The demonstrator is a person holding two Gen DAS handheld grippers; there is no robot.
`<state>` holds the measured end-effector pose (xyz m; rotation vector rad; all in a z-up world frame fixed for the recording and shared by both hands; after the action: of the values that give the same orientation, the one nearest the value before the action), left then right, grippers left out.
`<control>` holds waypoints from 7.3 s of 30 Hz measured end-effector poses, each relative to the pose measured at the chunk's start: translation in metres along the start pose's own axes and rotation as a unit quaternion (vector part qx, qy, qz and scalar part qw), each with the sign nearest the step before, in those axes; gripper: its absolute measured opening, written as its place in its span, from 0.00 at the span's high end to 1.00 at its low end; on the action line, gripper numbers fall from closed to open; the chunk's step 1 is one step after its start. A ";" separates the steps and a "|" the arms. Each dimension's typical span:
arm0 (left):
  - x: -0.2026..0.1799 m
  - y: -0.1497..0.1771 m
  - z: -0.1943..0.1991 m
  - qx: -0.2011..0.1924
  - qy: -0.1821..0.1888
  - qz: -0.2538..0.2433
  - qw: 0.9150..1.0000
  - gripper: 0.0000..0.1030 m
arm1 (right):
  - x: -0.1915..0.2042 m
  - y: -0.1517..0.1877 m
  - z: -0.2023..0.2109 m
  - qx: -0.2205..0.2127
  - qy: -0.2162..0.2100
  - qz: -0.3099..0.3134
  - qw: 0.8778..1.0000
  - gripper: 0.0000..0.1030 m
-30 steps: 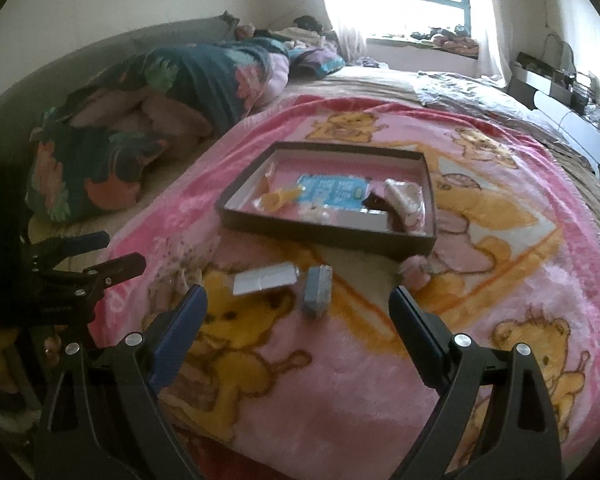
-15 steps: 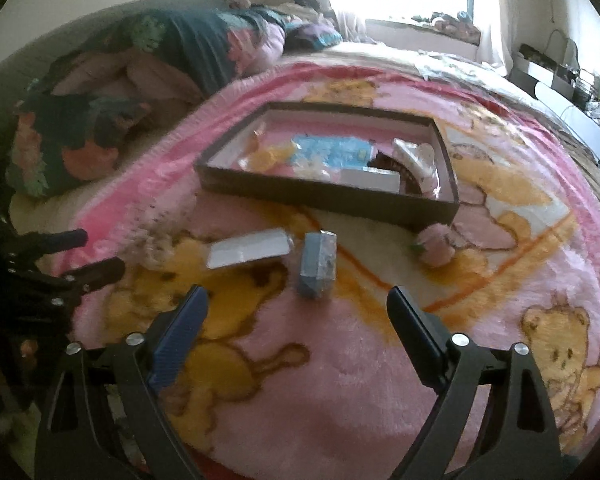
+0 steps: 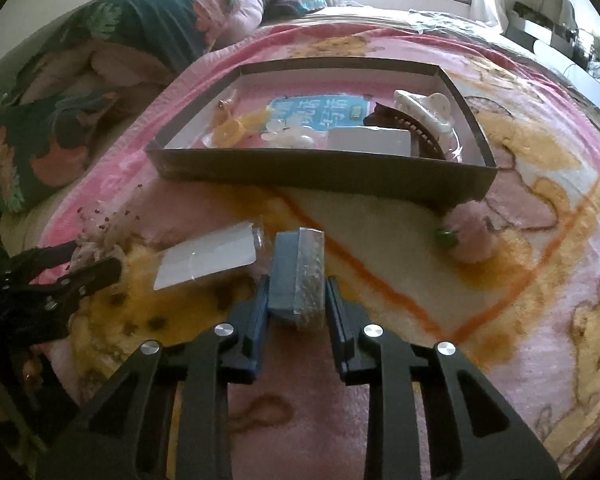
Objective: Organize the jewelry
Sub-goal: 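Carry the bow and blue case over the box with both tools, then open both tools to drop the bow and blue case into the box, then move left tool to the clear plastic packet while right tool reaches the pink pom-pom clip, then grasp the clear plastic packet with left tool while right tool grasps the pink pom-pom clip, then carry the packet and pink pom-pom clip over the box with both tools, then open both tools to drop the packet and pink clip into the box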
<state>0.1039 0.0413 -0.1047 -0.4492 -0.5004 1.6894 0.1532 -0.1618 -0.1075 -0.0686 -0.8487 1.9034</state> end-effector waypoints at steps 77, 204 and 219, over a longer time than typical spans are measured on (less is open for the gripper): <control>-0.094 -0.143 -0.056 -0.026 0.016 -0.064 0.997 0.63 | -0.117 -0.106 0.035 -0.092 0.020 -0.047 0.994 0.39; -0.054 -0.142 -0.007 -0.071 0.013 -0.049 0.996 0.60 | -0.044 -0.122 0.048 -0.099 0.017 0.039 0.994 0.71; -0.050 -0.137 -0.046 -0.038 0.002 -0.043 0.998 0.60 | -0.037 -0.107 -0.014 -0.028 0.000 0.057 0.998 0.71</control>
<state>0.2497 0.0159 -0.0650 -0.4788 -0.5741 1.5916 0.2599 -0.1581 -0.0669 -0.1540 -0.9152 1.9856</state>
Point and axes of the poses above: each gripper's, at about its wrist camera, not at the fingertips, and z roughly against the way its jaws point, x to its left, y to its underside, the point moved 3 cm from there along -z, roughly the way its jaws point, and after that the axes turned 10 degrees about -y, right-handed, at the moved point
